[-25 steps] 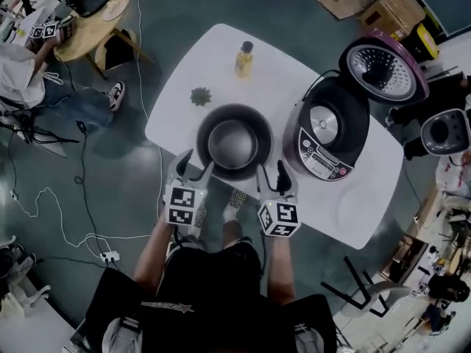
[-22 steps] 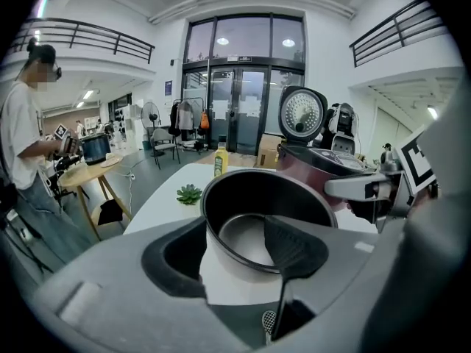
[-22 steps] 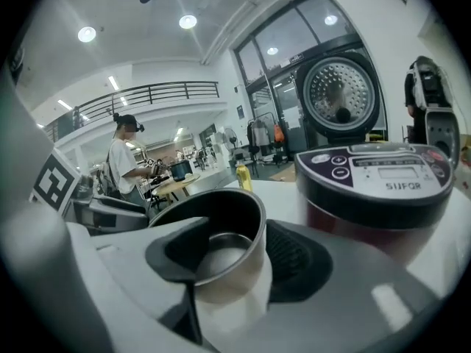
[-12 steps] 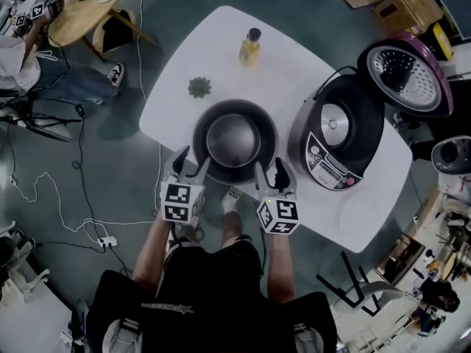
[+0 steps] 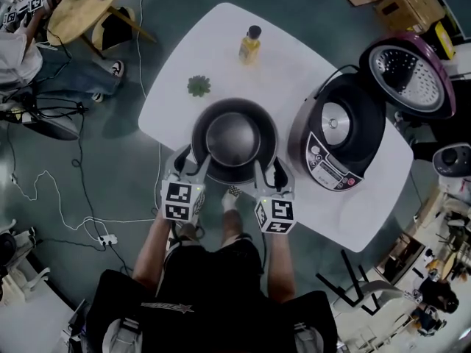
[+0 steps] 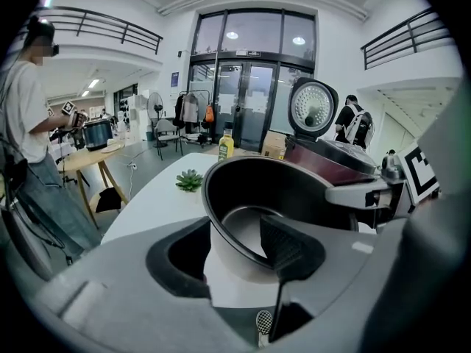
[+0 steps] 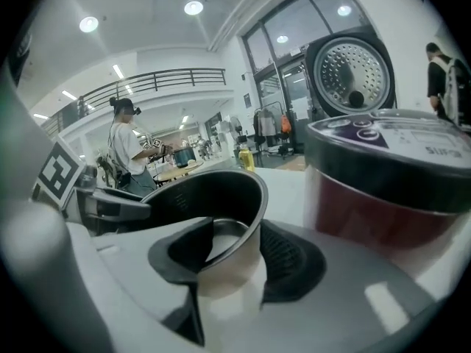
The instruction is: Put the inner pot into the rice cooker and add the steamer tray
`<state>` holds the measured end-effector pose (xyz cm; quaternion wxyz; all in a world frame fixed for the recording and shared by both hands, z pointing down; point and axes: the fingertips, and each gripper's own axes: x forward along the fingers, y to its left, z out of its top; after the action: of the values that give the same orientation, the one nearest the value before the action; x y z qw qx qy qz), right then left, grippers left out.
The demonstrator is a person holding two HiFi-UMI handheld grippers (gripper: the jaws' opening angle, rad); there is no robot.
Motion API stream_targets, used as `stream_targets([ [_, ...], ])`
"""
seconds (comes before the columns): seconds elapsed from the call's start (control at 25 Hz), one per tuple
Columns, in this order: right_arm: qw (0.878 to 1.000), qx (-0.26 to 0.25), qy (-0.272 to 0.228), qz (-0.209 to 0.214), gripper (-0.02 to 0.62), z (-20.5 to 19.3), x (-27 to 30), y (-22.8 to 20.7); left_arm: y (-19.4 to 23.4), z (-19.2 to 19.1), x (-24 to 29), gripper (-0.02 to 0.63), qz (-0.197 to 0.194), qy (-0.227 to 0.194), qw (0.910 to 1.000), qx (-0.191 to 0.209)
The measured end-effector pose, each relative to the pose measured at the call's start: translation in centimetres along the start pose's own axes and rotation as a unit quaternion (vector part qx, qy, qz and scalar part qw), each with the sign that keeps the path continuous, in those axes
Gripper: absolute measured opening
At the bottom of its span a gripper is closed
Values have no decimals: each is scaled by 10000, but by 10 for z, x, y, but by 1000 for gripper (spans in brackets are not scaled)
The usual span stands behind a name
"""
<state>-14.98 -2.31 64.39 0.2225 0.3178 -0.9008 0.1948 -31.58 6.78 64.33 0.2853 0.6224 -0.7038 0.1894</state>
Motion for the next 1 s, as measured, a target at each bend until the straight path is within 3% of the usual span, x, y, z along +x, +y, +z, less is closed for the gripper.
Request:
stream_targets([
  [0.6,9997,-209,-85,-44,184,15,-3,6,5,6,-6,207,164,-80,9998,-73],
  [1.0,9985,-276,-464,-62,183,56,-23,11,1,51,-33,198,240,-551,9982,60],
])
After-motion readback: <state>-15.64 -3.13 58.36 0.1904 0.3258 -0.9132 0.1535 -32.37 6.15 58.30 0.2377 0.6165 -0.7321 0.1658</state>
